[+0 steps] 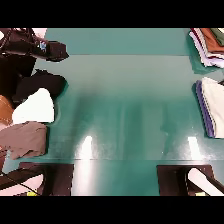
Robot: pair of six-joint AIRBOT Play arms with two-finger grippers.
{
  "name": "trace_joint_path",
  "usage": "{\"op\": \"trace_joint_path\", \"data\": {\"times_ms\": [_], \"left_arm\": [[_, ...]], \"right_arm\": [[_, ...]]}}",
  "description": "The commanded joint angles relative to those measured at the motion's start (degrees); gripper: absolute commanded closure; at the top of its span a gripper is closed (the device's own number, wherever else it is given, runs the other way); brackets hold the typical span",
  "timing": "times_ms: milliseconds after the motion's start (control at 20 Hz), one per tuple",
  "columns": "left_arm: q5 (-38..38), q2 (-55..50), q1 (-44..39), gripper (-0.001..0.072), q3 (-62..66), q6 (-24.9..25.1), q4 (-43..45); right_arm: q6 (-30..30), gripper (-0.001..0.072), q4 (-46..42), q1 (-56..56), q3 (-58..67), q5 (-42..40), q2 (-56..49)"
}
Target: Fold the shirts.
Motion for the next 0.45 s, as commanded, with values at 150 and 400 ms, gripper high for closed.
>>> {"op": "trace_joint_path", "data": {"times_ms": [150,400], "left_arm": [[1.53,-0.02,0.00,0.0682,0.00,0.02,-0.13],[1.53,-0.02,0.00,0.0682,0.00,0.00,-0.13]], "right_arm": [[-4.42,0.0692,1.05,24.81,7.15,-0.81,-3.85],[-4.44,0.0692,1.14,29.57,9.79,-0.79,-5.29]]}}
